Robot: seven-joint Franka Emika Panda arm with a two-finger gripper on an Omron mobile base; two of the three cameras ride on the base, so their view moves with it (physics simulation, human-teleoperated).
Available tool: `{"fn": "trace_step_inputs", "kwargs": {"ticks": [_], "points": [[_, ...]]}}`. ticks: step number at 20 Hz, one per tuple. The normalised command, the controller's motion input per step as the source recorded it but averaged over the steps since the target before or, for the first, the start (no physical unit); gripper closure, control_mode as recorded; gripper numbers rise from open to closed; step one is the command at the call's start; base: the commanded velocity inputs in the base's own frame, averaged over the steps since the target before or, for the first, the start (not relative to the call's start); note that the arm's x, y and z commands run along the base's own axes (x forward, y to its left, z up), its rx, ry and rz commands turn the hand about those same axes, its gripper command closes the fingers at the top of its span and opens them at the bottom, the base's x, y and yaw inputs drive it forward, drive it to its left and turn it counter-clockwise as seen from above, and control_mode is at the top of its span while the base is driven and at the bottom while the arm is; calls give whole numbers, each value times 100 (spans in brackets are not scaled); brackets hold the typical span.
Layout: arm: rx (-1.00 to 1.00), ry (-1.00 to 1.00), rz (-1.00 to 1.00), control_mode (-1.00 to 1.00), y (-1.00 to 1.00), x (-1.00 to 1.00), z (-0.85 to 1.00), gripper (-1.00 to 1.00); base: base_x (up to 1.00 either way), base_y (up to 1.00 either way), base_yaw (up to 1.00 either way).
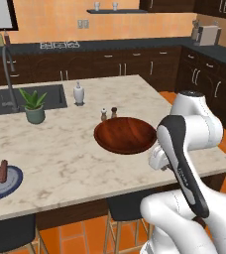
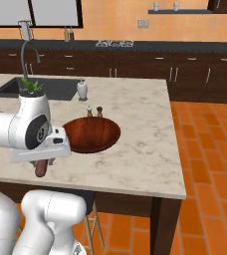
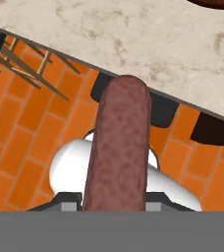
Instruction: Place one bun and one sausage from the bowl on each plate.
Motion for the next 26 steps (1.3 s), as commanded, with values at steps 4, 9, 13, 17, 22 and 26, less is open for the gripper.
{"fn": "trace_step_inputs", "kwargs": {"ticks": [4,9,13,17,22,26], "points": [[1,-4,0,-100,0,0,-2,100,0,0,0],[0,0,0,100,4,-2,0,100,-17,27,11],[0,0,0,100,0,0,0,100,-27,100,18],[0,0,0,100,0,0,0,100,-15,100,2],[0,0,0,100,0,0,0,100,0,100,0],[0,0,0,100,0,0,0,100,0,100,0]]}}
